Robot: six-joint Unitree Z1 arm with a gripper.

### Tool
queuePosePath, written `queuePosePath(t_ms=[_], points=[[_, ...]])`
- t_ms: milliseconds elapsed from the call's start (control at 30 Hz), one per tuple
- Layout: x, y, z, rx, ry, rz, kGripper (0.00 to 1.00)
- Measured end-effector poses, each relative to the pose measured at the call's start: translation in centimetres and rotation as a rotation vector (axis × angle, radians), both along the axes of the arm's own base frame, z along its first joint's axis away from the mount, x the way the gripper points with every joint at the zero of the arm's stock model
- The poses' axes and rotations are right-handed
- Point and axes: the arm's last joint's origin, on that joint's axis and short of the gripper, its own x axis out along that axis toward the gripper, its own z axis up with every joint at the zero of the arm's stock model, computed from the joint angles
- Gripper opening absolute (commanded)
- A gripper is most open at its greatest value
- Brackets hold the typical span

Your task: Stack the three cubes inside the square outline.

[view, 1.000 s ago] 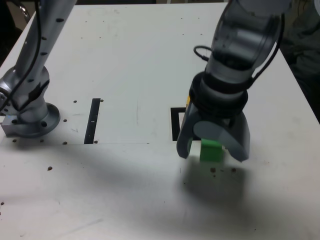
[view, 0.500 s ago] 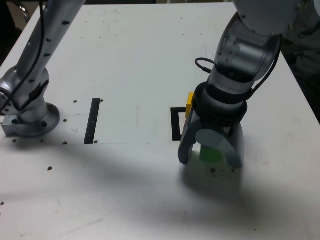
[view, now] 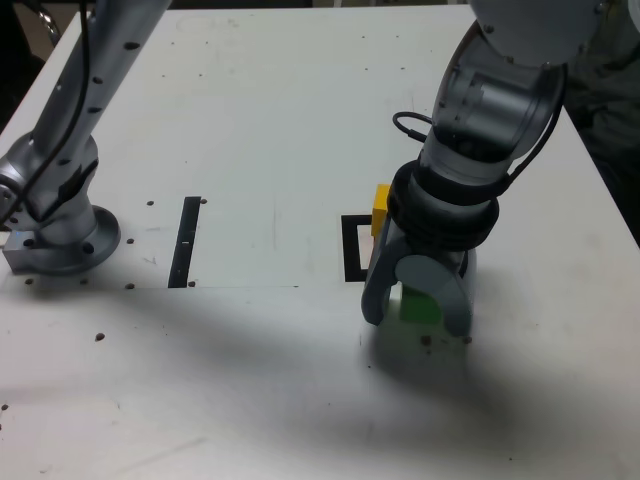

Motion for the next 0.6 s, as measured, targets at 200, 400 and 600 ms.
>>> queuePosePath(t_ms=[200, 400, 600], points=[[0.04, -0.01, 0.04, -0.001, -0.003, 0.0, 0.22], [0.09, -0.04, 0.1, -0.004, -0.005, 0.0, 0.22], [0.14, -0.26, 0.33, -0.007, -0.012, -0.002, 0.22]])
